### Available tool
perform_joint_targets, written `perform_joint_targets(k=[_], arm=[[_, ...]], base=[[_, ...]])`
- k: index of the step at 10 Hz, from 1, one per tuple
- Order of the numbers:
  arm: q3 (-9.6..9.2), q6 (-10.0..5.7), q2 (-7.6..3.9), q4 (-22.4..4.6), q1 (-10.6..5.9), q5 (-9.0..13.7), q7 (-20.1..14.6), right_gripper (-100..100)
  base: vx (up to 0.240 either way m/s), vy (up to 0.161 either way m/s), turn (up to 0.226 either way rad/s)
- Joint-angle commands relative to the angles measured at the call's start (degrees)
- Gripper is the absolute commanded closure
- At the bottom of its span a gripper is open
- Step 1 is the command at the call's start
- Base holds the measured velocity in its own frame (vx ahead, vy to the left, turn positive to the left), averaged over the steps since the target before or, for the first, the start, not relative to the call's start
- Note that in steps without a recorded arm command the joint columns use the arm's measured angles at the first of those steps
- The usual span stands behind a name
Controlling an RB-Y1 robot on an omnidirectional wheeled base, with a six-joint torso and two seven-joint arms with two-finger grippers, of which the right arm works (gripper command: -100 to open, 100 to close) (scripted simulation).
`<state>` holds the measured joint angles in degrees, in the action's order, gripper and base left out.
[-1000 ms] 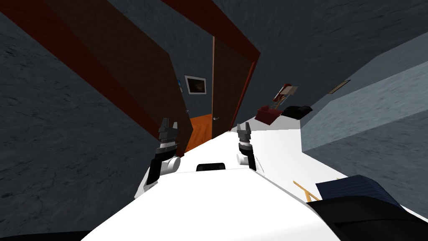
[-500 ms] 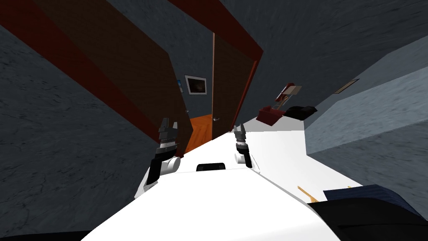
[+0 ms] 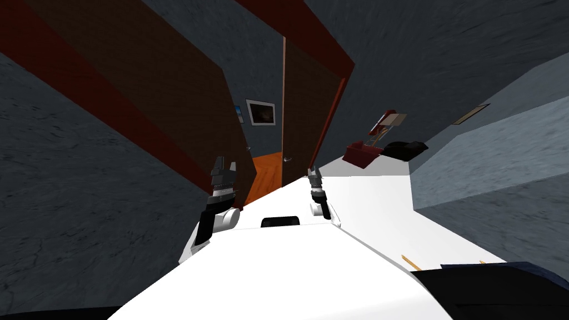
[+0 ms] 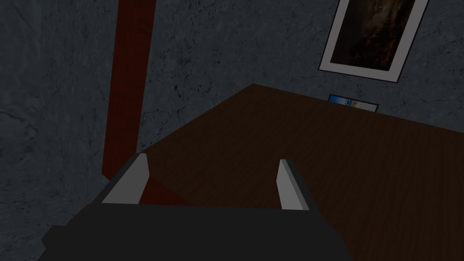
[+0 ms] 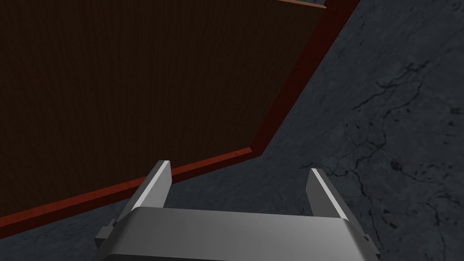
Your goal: Push the door open
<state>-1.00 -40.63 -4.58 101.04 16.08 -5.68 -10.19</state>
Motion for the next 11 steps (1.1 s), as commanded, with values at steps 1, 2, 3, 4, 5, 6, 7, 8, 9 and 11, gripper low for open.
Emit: perform_joint_targets(k=[1, 2, 3, 4, 5, 6, 7, 8, 9, 11], arm=[[-0.2, -0.51, -0.07, -2.86, -0.99, -0.48, -0.25, -100], [-0.2, -0.51, -0.07, -2.94, -0.99, -0.48, -0.25, -100], [-0.32, -0.8, -0.17, -5.28, -1.92, -0.87, -0.49, -100], [-0.45, -1.09, -0.26, -6.92, -2.86, -1.26, -0.74, -100], [-0.45, -1.09, -0.26, -7.63, -2.86, -1.26, -0.74, -100], [-0.58, -1.38, -0.34, -10.04, -3.82, -1.66, -1.0, -100], [-0.7, -1.68, -0.41, -12.13, -4.77, -2.06, -1.25, -100], [-0.83, -1.97, -0.49, -14.06, -5.73, -2.46, -1.51, -100], [-0.83, -1.97, -0.49, -14.86, -5.73, -2.46, -1.51, -100], [-0.96, -2.27, -0.55, -17.28, -6.69, -2.86, -1.76, -100]], base=[[0.053, -0.018, 0.029], [0.041, -0.012, 0.015], [0.044, -0.017, 0.028], [0.07, -0.027, 0.041], [0.059, -0.03, 0.018], [0.062, -0.031, 0.029], [0.083, -0.034, 0.049], [0.096, -0.046, 0.046], [0.072, -0.034, 0.016], [0.049, -0.024, 0.02]])
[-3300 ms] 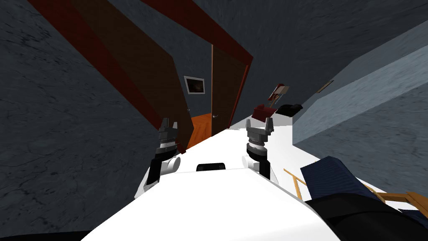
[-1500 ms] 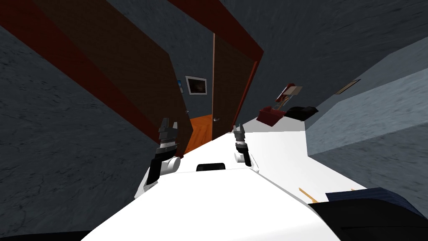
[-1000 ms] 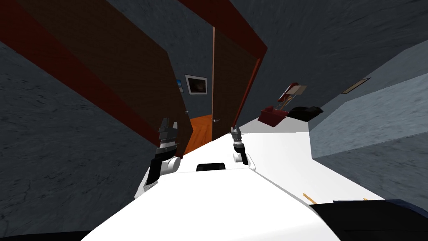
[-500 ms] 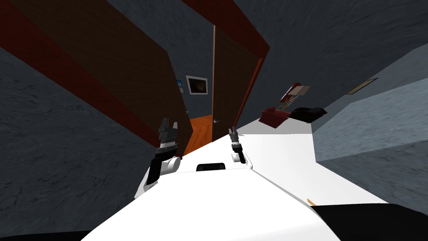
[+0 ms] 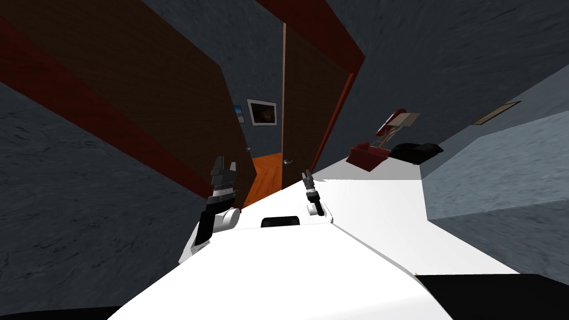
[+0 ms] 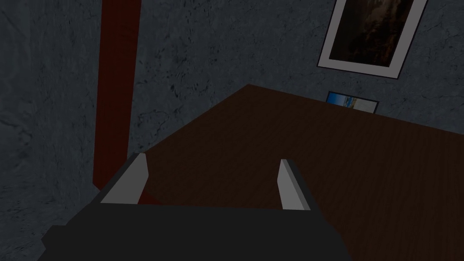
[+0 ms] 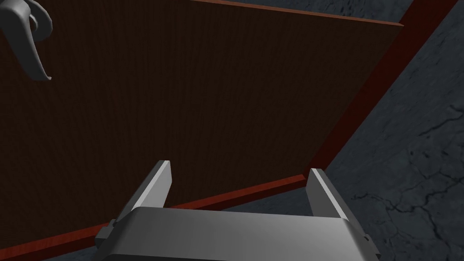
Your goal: Push the door open
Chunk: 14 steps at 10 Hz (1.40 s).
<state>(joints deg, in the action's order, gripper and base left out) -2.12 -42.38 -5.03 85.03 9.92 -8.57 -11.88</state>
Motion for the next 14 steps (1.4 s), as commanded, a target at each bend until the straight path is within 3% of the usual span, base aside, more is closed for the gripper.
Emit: perform_joint_targets(k=[1, 4, 8, 11, 12, 13, 14], arm=[[0.03, -0.81, -0.15, -2.86, -1.49, -0.37, -0.32, -100], [-0.1, -1.11, -0.19, -6.09, -2.45, -0.77, -0.58, -100], [-0.6, -2.26, -0.32, -15.31, -6.22, -2.34, -1.58, -100], [-0.72, -2.55, -0.34, -17.9, -7.15, -2.73, -1.82, -100], [-0.84, -2.82, -0.35, -20.05, -8.03, -3.1, -2.06, -100], [-0.84, -2.82, -0.35, -20.12, -8.03, -3.1, -2.06, -100], [-0.96, -3.09, -0.35, -22.32, -8.91, -3.46, -2.29, -100]], base=[[0.047, -0.019, 0.025], [0.04, -0.021, 0.022], [0.083, -0.04, 0.041], [0.054, -0.024, 0.019], [0.041, -0.014, 0.029], [0.039, -0.02, 0.013], [0.053, -0.026, 0.025]])
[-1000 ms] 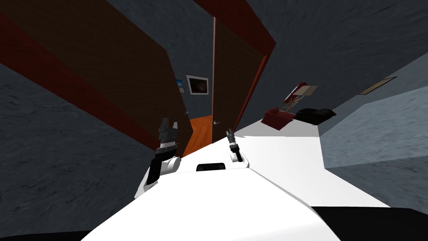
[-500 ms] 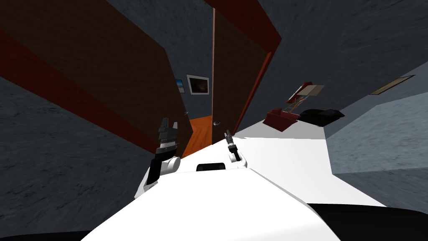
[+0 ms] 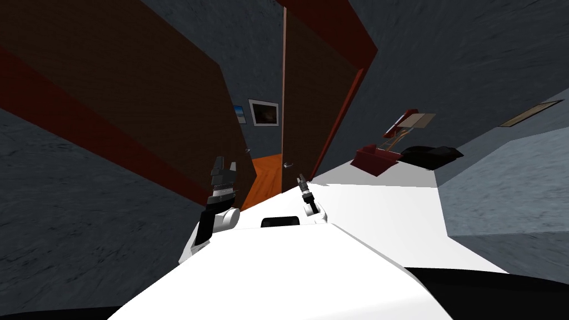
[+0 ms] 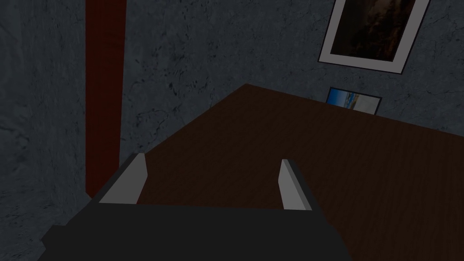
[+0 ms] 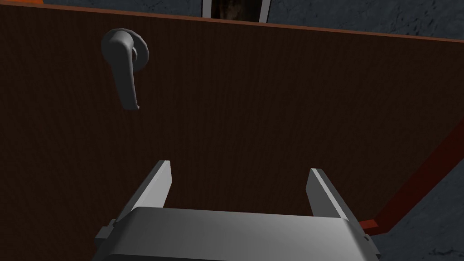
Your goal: Push the door open
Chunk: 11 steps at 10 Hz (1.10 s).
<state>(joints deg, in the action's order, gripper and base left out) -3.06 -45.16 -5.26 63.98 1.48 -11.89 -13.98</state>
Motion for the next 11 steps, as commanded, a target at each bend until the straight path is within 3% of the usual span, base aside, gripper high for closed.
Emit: perform_joint_targets(k=[1, 5, 11], arm=[[-0.13, -0.58, -0.12, -2.86, -1.34, -0.51, -0.43, -100], [-0.35, -1.09, -0.11, -7.64, -3.0, -1.2, -0.87, -100], [-0.93, -2.43, 0.04, -18.65, -7.38, -3.02, -2.03, -100]], base=[[0.076, -0.041, 0.041], [0.06, -0.028, 0.024], [0.086, -0.04, 0.032]])
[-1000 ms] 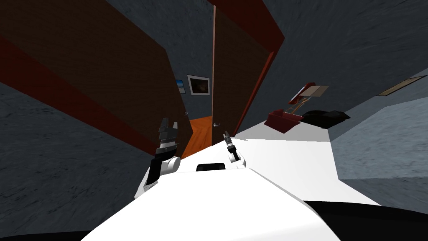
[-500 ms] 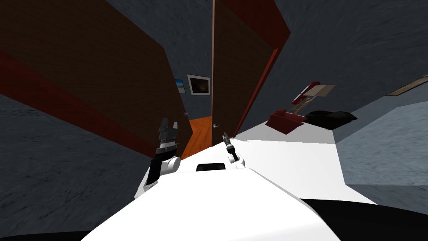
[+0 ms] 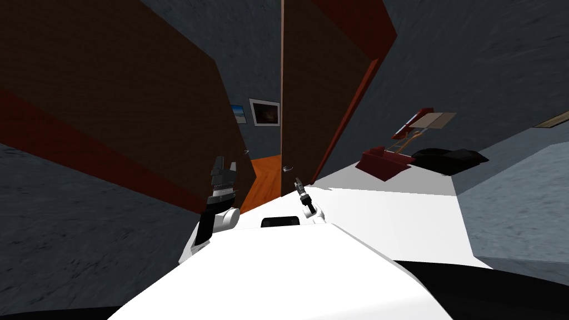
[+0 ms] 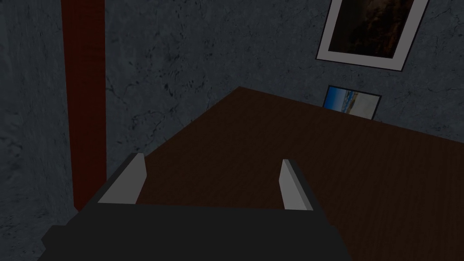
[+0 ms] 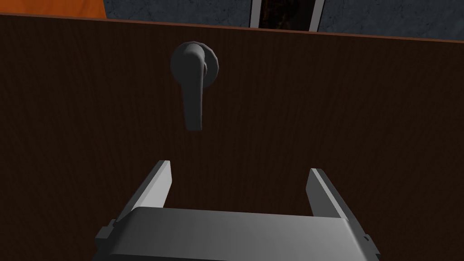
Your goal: Push the door open
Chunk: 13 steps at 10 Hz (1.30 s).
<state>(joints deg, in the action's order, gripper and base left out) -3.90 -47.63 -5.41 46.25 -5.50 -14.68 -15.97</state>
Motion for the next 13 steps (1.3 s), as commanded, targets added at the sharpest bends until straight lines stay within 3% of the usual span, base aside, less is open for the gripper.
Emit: perform_joint_targets(k=[1, 7, 10, 13], arm=[[-0.17, -0.15, 0.23, -2.39, -0.99, -0.47, -0.2, -100], [-0.54, -1.0, 0.43, -9.36, -3.76, -1.62, -0.94, -100], [-0.64, -1.22, 0.5, -11.15, -4.47, -1.92, -1.12, -100], [-0.34, -1.46, 0.56, -11.28, -4.41, -1.61, -0.55, -100]], base=[[0.076, -0.029, 0.029], [0.074, -0.032, 0.022], [0.036, -0.014, 0.011], [0.107, 0.028, 0.021]])
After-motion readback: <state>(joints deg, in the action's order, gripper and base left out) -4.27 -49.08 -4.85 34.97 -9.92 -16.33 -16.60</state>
